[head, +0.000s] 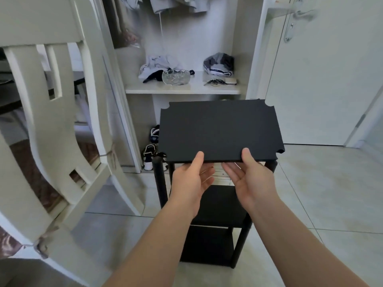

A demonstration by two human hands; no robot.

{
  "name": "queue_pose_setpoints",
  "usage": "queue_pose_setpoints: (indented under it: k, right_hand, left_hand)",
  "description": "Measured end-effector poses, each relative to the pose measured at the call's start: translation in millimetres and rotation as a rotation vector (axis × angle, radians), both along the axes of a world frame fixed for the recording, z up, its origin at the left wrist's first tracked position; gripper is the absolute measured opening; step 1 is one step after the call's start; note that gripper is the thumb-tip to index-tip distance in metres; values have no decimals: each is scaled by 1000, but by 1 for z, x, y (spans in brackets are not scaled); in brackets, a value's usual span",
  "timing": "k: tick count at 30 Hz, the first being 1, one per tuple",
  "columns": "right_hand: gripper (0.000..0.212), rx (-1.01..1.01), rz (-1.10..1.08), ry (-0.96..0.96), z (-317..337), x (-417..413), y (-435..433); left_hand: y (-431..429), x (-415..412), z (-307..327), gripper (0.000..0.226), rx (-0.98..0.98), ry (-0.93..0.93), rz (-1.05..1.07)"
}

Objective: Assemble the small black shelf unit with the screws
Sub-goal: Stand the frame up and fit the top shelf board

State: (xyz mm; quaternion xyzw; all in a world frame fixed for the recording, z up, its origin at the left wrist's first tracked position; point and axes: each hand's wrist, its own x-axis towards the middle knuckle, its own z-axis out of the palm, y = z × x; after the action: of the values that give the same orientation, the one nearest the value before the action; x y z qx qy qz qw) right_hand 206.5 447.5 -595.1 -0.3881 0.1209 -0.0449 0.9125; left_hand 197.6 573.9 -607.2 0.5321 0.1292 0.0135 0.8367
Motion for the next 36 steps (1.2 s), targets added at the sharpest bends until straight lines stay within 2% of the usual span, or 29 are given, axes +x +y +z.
queue_pose_setpoints:
  k: [6, 11, 14, 21, 36]
  right_hand:
    - [31, -34, 42, 18, -2, 13, 13]
    - [22, -120, 36, 40, -5, 23, 17]
    - [23, -170, 31, 53, -6, 24, 17]
    - [31, -163, 66, 109, -14, 20, 18]
    - [21, -185, 76, 143, -14, 16, 17]
  left_hand:
    - [-3, 19, -1, 20, -5, 25, 120]
    - [0, 32, -4, 20, -5, 41, 152]
    - [2, 37, -5, 23, -4, 58, 149]
    - [6, 39, -12, 16, 34, 88, 153]
    - [0, 30, -12, 20, 46, 119, 190]
